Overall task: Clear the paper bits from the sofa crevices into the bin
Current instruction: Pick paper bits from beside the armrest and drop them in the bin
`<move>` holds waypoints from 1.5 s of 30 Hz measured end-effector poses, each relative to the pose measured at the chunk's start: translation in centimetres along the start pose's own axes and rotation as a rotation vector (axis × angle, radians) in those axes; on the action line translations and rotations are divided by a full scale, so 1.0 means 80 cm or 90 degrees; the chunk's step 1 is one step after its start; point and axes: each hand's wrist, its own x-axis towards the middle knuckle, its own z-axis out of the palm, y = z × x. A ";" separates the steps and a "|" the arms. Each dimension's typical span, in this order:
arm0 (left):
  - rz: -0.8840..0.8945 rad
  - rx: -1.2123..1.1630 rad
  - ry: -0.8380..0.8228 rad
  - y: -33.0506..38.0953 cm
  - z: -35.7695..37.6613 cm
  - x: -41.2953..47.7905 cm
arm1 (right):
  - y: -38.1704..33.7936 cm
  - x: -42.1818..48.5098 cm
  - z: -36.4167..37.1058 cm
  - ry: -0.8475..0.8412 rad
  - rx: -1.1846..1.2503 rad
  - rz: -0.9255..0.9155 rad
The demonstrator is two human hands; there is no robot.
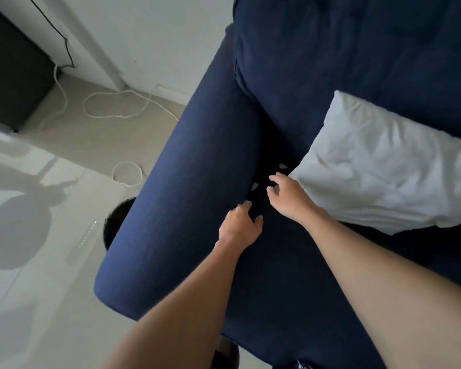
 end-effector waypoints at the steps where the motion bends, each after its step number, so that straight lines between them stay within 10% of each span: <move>1: -0.015 -0.008 -0.019 -0.010 0.014 0.009 | 0.008 0.008 0.010 -0.015 -0.004 0.004; 34: -0.116 -0.260 0.010 -0.053 0.117 0.153 | 0.056 0.181 0.096 -0.179 -0.221 -0.010; 45: -0.096 -0.202 0.109 -0.028 0.086 0.080 | 0.053 0.103 0.064 0.084 -0.026 0.016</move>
